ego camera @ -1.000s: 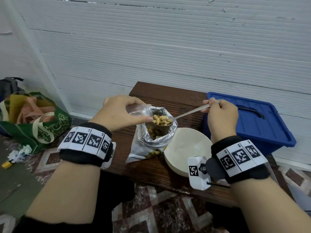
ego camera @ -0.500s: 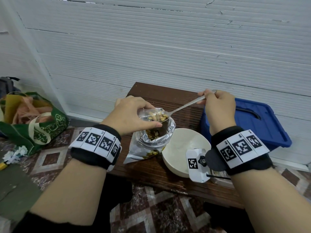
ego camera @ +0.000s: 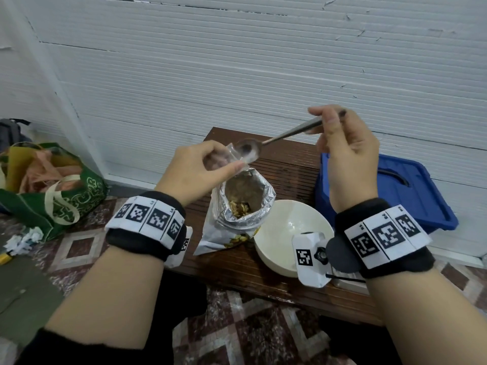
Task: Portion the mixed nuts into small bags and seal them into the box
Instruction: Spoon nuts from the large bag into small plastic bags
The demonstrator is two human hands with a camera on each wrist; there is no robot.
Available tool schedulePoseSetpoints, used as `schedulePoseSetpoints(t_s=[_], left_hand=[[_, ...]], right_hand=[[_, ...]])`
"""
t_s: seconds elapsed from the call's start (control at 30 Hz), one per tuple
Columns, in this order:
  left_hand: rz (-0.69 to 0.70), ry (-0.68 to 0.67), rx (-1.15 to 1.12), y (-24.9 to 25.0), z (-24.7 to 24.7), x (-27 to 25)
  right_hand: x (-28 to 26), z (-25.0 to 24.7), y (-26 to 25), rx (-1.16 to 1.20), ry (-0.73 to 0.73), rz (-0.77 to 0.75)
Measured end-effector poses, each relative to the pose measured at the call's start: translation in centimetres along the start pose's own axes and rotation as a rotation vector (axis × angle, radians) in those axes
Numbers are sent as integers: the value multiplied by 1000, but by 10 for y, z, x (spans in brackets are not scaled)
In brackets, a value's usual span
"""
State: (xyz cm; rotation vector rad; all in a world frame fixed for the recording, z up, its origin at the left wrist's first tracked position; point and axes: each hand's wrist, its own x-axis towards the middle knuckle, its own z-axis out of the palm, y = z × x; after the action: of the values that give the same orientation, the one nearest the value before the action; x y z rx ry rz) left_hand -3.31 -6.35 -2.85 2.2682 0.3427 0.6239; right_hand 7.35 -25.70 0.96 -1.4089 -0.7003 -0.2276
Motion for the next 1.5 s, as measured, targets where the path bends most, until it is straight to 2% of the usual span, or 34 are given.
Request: schedulePoseSetpoints(t_s=[0.1, 0.17, 0.23, 0.3, 0.43, 0.57, 0.67, 0.73, 0.9, 1.07, 1.27, 1.5], left_hand=[[-31, -19, -40, -5, -4, -1], [-41, -53, -5, -8, -5, -1], [-42, -94, 47, -9, -4, 0], [-41, -110, 69, -10, -4, 0], [-57, -111, 37, -10, -4, 0], [-49, -92, 69, -12, -4, 1], [-51, -95, 57, -12, -3, 1], [-55, -105, 55, -11, -2, 0], [-61, -123, 57, -11, -2, -2], [-52, -125, 25, -9, -2, -3], [-70, -92, 5, -5, -6, -4], [-120, -90, -107, 0, -17, -8]], right_hand=[[1, -7, 4, -25, 128, -16], [-3, -8, 7, -96, 133, -7], [-10, -3, 11, -191, 50, 1], [-20, 3, 16, -300, -116, -27], [-46, 14, 37, -622, -404, -203], [-66, 25, 48, -855, -493, -307], [-64, 27, 51, -822, -492, -183], [-58, 27, 52, -743, -452, -61], [-53, 27, 47, -597, -241, 203], [-50, 26, 47, -459, -100, 397], [-40, 20, 45, -427, 18, 451], [-24, 7, 38, -403, 107, 429]])
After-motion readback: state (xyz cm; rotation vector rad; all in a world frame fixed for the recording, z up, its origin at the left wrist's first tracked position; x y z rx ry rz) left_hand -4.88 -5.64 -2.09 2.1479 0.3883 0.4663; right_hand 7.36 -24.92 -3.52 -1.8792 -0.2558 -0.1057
